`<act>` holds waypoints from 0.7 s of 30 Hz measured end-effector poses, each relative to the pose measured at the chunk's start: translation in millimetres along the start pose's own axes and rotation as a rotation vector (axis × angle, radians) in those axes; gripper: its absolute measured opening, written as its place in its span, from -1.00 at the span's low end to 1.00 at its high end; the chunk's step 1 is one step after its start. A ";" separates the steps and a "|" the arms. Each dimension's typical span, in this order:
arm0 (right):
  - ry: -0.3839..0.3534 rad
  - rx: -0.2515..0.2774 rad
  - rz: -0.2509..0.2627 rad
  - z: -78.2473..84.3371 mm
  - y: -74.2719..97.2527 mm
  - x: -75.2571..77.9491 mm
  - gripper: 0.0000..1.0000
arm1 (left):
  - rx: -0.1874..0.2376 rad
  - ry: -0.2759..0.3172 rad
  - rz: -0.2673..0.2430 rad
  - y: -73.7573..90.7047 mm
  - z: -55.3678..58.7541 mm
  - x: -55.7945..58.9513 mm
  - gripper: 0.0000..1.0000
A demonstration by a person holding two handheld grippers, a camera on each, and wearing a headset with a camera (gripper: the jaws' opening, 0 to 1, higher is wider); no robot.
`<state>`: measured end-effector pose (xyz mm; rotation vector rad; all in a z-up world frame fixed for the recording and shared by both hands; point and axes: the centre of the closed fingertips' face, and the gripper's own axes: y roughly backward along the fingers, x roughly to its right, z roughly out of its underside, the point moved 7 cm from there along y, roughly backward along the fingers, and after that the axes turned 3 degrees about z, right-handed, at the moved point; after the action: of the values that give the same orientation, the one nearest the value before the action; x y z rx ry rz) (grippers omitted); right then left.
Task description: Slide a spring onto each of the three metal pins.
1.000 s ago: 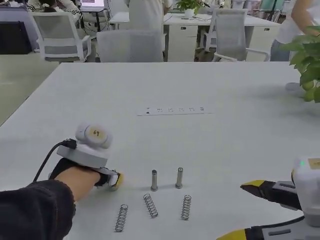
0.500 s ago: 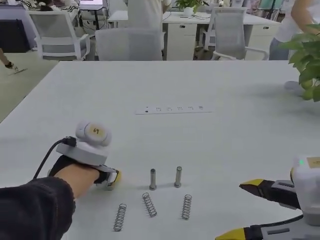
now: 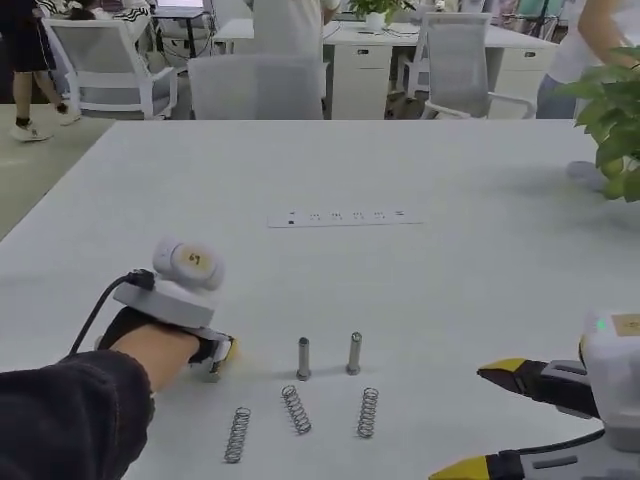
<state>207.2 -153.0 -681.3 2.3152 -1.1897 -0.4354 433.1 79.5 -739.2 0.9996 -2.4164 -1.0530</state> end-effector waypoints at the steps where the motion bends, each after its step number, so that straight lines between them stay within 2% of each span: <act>1: 0.001 0.000 -0.001 -0.2 -0.2 -0.1 0.62 | 0.000 -0.002 0.000 0.1 0.2 0.4 -0.95; 12: 0.003 0.001 -0.002 -0.8 0.0 0.5 0.61 | -0.012 0.013 0.015 1.6 1.7 -1.0 -1.00; 21: 0.008 0.001 -0.005 -1.9 -1.0 -0.6 0.61 | 0.013 0.025 0.029 8.7 -3.3 0.1 -1.00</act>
<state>208.4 -151.5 -680.2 2.3191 -1.1810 -0.4274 430.7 81.9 -730.6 0.9732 -2.4133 -1.0103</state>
